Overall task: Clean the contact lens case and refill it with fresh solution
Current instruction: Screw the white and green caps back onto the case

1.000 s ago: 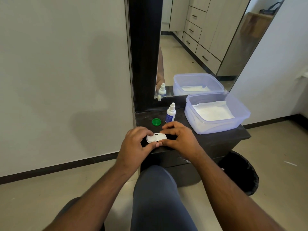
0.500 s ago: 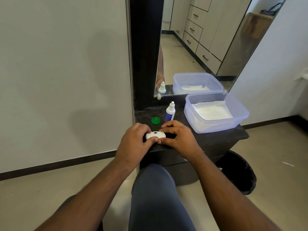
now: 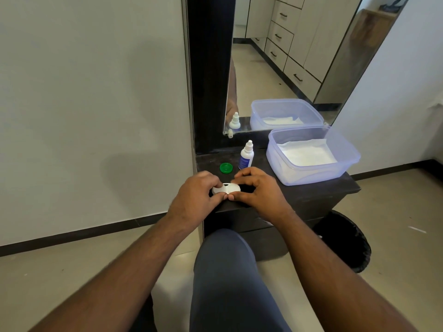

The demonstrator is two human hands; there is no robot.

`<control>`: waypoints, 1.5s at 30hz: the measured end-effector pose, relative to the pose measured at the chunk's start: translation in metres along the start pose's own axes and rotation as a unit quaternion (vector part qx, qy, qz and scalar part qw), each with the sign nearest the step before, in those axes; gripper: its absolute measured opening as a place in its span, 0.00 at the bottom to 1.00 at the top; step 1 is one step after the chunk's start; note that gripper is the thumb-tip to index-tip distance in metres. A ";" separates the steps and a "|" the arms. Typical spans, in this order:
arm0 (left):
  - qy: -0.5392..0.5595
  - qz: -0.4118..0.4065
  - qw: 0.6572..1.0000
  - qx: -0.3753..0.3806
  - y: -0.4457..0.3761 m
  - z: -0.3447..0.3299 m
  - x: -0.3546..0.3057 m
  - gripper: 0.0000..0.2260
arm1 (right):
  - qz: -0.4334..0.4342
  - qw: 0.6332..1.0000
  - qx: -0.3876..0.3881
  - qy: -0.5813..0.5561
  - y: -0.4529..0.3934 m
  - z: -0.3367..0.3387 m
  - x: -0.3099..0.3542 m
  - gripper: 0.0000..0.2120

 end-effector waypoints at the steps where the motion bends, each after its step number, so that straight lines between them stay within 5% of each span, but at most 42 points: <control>1: 0.002 -0.008 1.000 0.005 -0.001 0.000 0.000 0.10 | -0.001 1.000 0.002 -0.002 0.000 0.000 0.000 0.17; 8: 0.030 -0.062 0.996 0.048 -0.004 0.005 0.006 0.08 | -0.027 0.999 0.014 -0.013 -0.001 -0.001 0.000 0.16; 17: 0.005 0.010 0.999 0.033 -0.001 0.017 0.005 0.10 | -0.063 0.995 -0.037 -0.064 -0.001 0.007 0.007 0.11; 22: 0.006 0.026 0.999 0.044 0.004 0.025 0.009 0.11 | -0.048 0.998 -0.029 0.043 -0.008 0.002 0.014 0.13; 30: 0.005 0.033 0.998 0.046 0.004 0.023 0.009 0.11 | -0.068 0.965 0.085 0.241 -0.027 -0.009 0.030 0.20; 45: -0.045 0.055 0.996 0.060 0.000 0.014 0.000 0.12 | -0.134 0.948 0.137 0.254 -0.003 0.029 0.032 0.06</control>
Point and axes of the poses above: each hand's wrist, its own y-axis away from the middle knuckle, its own z-axis out of the back of the hand, x = y × z, the point moved 3 cm from there along -y, towards the middle knuckle, and after that the axes turned 6 degrees about x, right-handed, at the moved point
